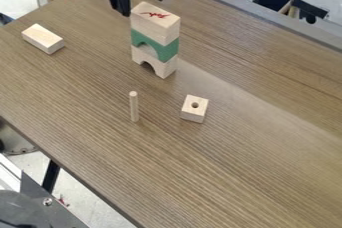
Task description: Takes the white block and places it on another white block on the table
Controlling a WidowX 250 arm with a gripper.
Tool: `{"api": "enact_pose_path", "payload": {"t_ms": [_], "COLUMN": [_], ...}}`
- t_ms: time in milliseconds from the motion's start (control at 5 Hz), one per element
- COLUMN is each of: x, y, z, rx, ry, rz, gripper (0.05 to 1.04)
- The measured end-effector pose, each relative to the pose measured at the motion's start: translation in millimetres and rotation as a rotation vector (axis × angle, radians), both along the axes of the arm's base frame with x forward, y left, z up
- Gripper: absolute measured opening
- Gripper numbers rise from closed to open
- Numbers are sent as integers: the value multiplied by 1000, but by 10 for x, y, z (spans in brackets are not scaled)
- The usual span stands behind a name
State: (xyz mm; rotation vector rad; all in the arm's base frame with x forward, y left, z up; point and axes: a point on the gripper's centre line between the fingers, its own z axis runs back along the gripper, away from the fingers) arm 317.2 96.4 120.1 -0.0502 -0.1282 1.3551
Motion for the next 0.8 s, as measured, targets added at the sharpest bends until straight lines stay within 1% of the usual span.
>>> {"api": "enact_pose_path", "payload": {"t_ms": [200,400,600,800], "x": [16,46,37,51], "y": [-16,-17,-20,-11], "z": [0,-68,-155,-166], "rx": [-2,-9,-21,-28], "ry": [-6,9,42,65], "rz": [4,19,41,50], "gripper": [999,950,665,540]}}
